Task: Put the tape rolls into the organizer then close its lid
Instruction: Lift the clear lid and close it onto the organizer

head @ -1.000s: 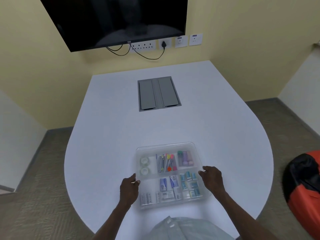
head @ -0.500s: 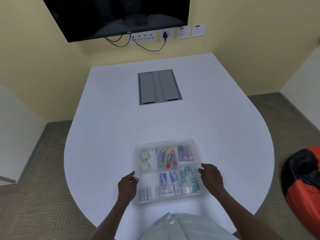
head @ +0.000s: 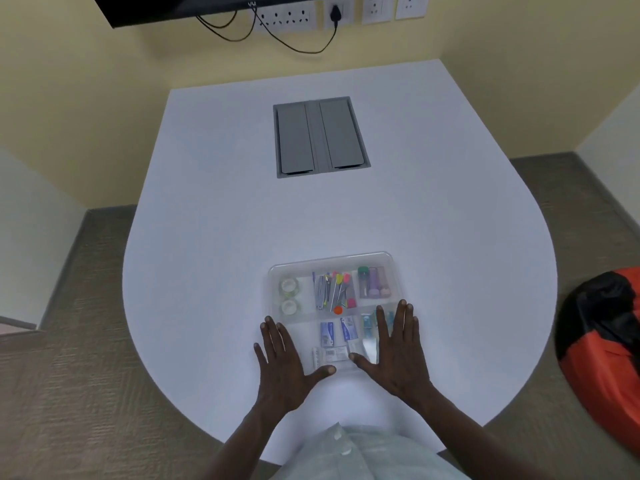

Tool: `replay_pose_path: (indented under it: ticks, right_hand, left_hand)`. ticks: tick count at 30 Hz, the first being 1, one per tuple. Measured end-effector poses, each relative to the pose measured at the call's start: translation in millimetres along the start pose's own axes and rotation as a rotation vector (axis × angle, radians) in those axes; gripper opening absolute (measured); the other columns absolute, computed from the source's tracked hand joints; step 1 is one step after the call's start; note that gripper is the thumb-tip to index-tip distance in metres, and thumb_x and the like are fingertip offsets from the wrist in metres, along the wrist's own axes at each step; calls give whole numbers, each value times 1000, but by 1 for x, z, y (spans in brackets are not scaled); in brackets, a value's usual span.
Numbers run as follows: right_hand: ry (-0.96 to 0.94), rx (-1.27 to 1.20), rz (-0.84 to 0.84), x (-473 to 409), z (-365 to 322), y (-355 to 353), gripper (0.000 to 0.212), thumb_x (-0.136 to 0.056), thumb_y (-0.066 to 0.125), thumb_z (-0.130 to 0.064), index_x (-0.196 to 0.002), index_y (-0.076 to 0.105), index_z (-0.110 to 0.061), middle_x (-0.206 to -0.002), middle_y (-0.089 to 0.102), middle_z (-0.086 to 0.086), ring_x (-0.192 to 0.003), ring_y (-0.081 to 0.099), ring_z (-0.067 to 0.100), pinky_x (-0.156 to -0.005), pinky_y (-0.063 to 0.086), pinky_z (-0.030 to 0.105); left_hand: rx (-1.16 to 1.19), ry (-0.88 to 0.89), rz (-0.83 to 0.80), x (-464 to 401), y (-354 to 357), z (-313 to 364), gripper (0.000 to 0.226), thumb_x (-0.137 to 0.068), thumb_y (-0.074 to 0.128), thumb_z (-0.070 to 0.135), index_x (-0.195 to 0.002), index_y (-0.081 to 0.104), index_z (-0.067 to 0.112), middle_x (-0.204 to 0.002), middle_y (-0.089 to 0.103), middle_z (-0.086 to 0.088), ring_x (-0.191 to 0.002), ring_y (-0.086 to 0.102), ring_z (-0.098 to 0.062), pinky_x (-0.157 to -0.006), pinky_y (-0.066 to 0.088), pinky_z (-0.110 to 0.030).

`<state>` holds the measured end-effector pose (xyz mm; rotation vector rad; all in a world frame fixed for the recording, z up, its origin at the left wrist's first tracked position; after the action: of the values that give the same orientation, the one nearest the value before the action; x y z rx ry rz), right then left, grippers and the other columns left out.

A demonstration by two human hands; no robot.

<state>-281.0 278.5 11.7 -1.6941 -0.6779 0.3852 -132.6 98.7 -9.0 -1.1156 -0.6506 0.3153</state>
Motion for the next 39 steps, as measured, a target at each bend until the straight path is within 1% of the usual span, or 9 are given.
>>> replay_pose_path:
  ticks: [4, 8, 12, 15, 19, 25, 28, 33, 39]
  right_hand:
    - [-37, 17, 69, 3, -3, -1, 98, -80, 40, -79, -150, 25, -12, -156, 7, 35, -147, 2, 47, -117, 21, 59]
    - [-56, 19, 67, 1, -4, -1, 94, -82, 41, -77, -150, 27, -14, -156, 6, 33, -147, 2, 47, -117, 21, 59]
    - [-48, 2, 47, -1, -2, -1, 95, -81, 41, -78, -150, 27, -13, -157, 6, 32, -147, 2, 46, -116, 22, 60]
    - [-28, -5, 23, -2, 0, 1, 98, -81, 39, -79, -151, 26, -11, -158, 5, 30, -148, 2, 45, -116, 23, 60]
    - [14, -29, 62, -18, 3, -15, 96, -83, 37, -77, -152, 22, -12, -160, 3, 27, -148, 3, 42, -119, 19, 55]
    - [-70, -29, 87, -96, 0, -43, 90, -88, 30, -73, -153, 16, -12, -162, 0, 20, -150, 0, 33, -122, 15, 50]
    - [-143, 12, 50, -125, -1, -41, 86, -89, 35, -70, -154, 15, -17, -163, -2, 15, -151, -2, 31, -121, 16, 51]
    - [-239, 54, -55, -139, -6, -19, 79, -90, 32, -71, -154, 11, -28, -164, -5, 10, -150, -3, 34, -119, 17, 56]
    - [-241, 91, -46, -139, -4, -13, 80, -89, 29, -72, -154, 11, -29, -164, 2, 7, -150, -4, 33, -121, 13, 53]
  left_hand:
    - [-80, 11, 34, 0, 6, 2, 137, -67, 31, 97, -151, 6, -8, -160, -3, -28, -150, -3, -40, -116, 15, -62]
    - [-102, 26, 37, 1, 8, 3, 136, -67, 35, 96, -150, 8, -9, -160, 2, -31, -150, 3, -42, -116, 19, -61]
    - [-81, 9, 17, 0, 9, 1, 138, -66, 34, 97, -150, 3, -9, -160, -3, -29, -150, 0, -41, -116, 18, -61]
    - [-39, 5, 2, -1, 9, 0, 139, -65, 33, 97, -151, -6, -5, -160, -12, -25, -150, -9, -38, -118, 11, -61]
    - [28, -12, 76, -12, -11, 5, 128, -73, 26, 93, -152, -9, -2, -160, -19, -19, -150, -17, -32, -121, 4, -58]
    - [58, 100, 230, -80, -63, 17, 107, -85, 32, 79, -154, -6, 6, -163, -14, -16, -151, -11, -31, -121, 8, -56]
    - [-31, 152, 217, -109, -73, 23, 103, -85, 33, 79, -156, -1, 12, -164, -12, -14, -151, -12, -34, -120, 7, -58]
    - [-132, 181, 119, -133, -56, 24, 96, -83, 30, 83, -156, 2, 28, -165, -12, -6, -149, -12, -41, -116, 7, -66]
    - [-137, 145, 164, -132, -53, 21, 95, -81, 32, 85, -156, 7, 31, -166, -4, -1, -151, -8, -36, -118, 10, -63]
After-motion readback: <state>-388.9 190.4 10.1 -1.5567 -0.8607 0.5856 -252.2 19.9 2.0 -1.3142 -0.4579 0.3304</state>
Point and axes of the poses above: each hand's wrist, its own x-axis away from the middle knuckle, its own y-axis out of the palm, z = x × y, the point moved 9 cm from there along -x, towards the middle knuckle
